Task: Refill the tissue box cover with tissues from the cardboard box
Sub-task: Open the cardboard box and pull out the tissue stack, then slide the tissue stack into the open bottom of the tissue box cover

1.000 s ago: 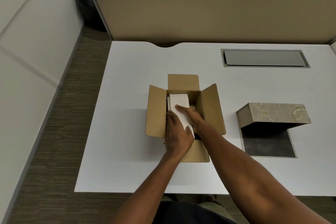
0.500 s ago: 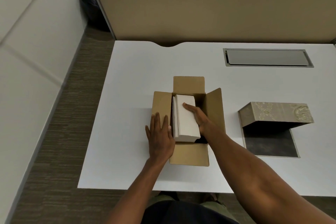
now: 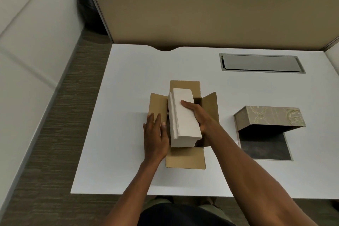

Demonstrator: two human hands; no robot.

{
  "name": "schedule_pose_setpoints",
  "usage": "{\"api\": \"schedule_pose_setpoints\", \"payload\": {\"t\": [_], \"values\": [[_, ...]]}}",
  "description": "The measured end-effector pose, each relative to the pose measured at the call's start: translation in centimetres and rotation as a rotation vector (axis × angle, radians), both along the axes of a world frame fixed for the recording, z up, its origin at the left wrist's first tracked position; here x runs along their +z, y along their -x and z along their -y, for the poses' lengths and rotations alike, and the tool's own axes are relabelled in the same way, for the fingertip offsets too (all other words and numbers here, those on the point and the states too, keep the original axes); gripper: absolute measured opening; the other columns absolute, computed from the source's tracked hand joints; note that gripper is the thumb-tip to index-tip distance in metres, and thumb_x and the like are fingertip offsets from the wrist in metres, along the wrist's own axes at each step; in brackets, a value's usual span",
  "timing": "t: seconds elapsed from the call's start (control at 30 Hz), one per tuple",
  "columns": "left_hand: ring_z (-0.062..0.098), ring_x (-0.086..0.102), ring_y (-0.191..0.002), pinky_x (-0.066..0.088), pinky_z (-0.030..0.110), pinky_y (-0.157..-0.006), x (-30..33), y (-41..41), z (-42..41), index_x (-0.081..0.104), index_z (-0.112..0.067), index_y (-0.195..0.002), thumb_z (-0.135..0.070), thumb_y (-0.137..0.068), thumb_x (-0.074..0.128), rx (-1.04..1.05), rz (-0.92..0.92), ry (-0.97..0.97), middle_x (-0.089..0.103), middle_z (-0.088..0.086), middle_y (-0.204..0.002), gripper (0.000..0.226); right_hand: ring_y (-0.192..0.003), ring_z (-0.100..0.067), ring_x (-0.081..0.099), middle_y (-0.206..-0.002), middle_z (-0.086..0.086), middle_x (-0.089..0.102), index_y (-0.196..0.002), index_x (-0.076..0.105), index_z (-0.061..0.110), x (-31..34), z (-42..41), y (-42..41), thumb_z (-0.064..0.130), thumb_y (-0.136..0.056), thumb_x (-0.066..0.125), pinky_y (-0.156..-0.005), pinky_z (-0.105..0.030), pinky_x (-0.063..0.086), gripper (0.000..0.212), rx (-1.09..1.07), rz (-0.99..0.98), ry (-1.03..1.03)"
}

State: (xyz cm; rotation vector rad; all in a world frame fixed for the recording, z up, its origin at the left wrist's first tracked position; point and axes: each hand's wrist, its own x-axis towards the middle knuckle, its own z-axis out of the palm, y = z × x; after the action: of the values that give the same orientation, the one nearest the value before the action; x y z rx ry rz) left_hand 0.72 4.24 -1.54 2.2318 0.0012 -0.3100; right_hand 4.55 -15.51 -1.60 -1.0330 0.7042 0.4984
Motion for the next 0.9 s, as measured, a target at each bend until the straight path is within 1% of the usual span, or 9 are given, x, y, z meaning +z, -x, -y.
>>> {"api": "schedule_pose_setpoints", "payload": {"t": [0.07, 0.13, 0.2, 0.23, 0.3, 0.37, 0.53, 0.7, 0.9], "values": [[0.022, 0.017, -0.158, 0.018, 0.044, -0.129, 1.3, 0.1, 0.4, 0.035, -0.023, -0.158, -0.041, -0.108, 0.036, 0.038, 0.017, 0.091, 0.026, 0.000, -0.169, 0.053, -0.121, -0.040, 0.066, -0.136, -0.022, 0.067, -0.140, 0.060, 0.011, 1.0, 0.1, 0.5, 0.047, -0.083, 0.080, -0.106, -0.053, 0.052, 0.071, -0.020, 0.028, -0.021], [0.015, 0.034, -0.149, 0.035, 0.039, -0.121, 2.7, 0.1, 0.8, 0.033, -0.026, -0.158, -0.054, -0.103, 0.033, 0.035, -0.004, 0.193, 0.034, -0.004, -0.165, 0.062, -0.108, -0.036, 0.072, -0.124, -0.019, 0.073, -0.136, 0.063, 0.013, 2.0, 0.2, 1.1, 0.047, -0.080, 0.082, -0.096, -0.049, 0.058, 0.068, -0.036, 0.069, -0.045], [0.005, 0.050, -0.129, 0.046, 0.029, -0.104, 4.2, -0.1, 1.6, 0.032, -0.034, -0.157, -0.065, -0.098, 0.030, 0.024, -0.131, 0.363, 0.045, -0.010, -0.155, 0.066, -0.099, -0.032, 0.075, -0.114, -0.015, 0.076, -0.131, 0.066, 0.015, 2.9, 0.1, 1.7, 0.047, -0.079, 0.084, -0.085, -0.047, 0.061, 0.064, -0.047, 0.106, -0.080], [0.005, 0.057, -0.121, 0.051, 0.032, -0.099, 4.9, -0.3, 2.0, 0.034, -0.037, -0.154, -0.069, -0.097, 0.031, 0.028, -0.221, 0.477, 0.052, -0.009, -0.149, 0.066, -0.098, -0.032, 0.075, -0.113, -0.014, 0.076, -0.130, 0.066, 0.015, 3.3, 0.0, 2.0, 0.047, -0.078, 0.084, -0.084, -0.046, 0.061, 0.064, -0.050, 0.117, -0.092], [0.021, 0.070, -0.113, 0.057, 0.051, -0.099, 5.7, -0.8, 2.9, 0.042, -0.034, -0.148, -0.072, -0.094, 0.035, 0.049, -0.384, 0.688, 0.067, 0.002, -0.134, 0.066, -0.101, -0.033, 0.074, -0.115, -0.015, 0.074, -0.133, 0.065, 0.014, 4.0, -0.3, 2.6, 0.049, -0.078, 0.083, -0.087, -0.047, 0.060, 0.068, -0.038, 0.144, -0.092], [0.031, 0.071, -0.113, 0.056, 0.059, -0.098, 6.3, -1.1, 3.5, 0.043, -0.033, -0.148, -0.074, -0.090, 0.040, 0.054, -0.477, 0.792, 0.069, 0.009, -0.130, 0.071, -0.103, -0.034, 0.073, -0.116, -0.015, 0.074, -0.135, 0.063, 0.015, 4.5, -0.6, 3.2, 0.054, -0.078, 0.080, -0.089, -0.048, 0.059, 0.070, -0.031, 0.165, -0.074], [0.025, 0.073, -0.109, 0.064, 0.045, -0.084, 6.8, -0.7, 4.3, 0.030, -0.041, -0.154, -0.071, -0.085, 0.051, -0.044, -0.470, 0.705, 0.066, 0.003, -0.132, 0.078, -0.108, -0.035, 0.075, -0.119, -0.013, 0.077, -0.132, 0.065, 0.028, 4.8, -1.1, 4.8, 0.078, -0.078, 0.065, -0.090, -0.051, 0.062, 0.074, -0.104, 0.178, 0.024], [0.026, 0.067, -0.117, 0.057, 0.054, -0.099, 6.8, 0.1, 4.7, 0.009, -0.043, -0.160, -0.070, -0.078, 0.058, -0.178, -0.507, 0.552, 0.058, 0.001, -0.139, 0.099, -0.091, -0.021, 0.080, -0.097, 0.001, 0.082, -0.123, 0.063, 0.034, 4.6, -1.3, 6.4, 0.077, -0.083, 0.059, -0.066, -0.034, 0.063, 0.059, -0.161, 0.153, 0.089], [0.028, 0.066, -0.117, 0.056, 0.055, -0.100, 6.8, 0.3, 5.1, 0.020, -0.038, -0.158, -0.070, -0.078, 0.062, -0.220, -0.504, 0.495, 0.060, 0.003, -0.138, 0.096, -0.100, -0.025, 0.078, -0.106, -0.002, 0.080, -0.125, 0.062, 0.035, 4.5, -0.5, 8.4, 0.078, -0.082, 0.060, -0.076, -0.039, 0.064, 0.061, -0.211, 0.161, 0.087]]}}
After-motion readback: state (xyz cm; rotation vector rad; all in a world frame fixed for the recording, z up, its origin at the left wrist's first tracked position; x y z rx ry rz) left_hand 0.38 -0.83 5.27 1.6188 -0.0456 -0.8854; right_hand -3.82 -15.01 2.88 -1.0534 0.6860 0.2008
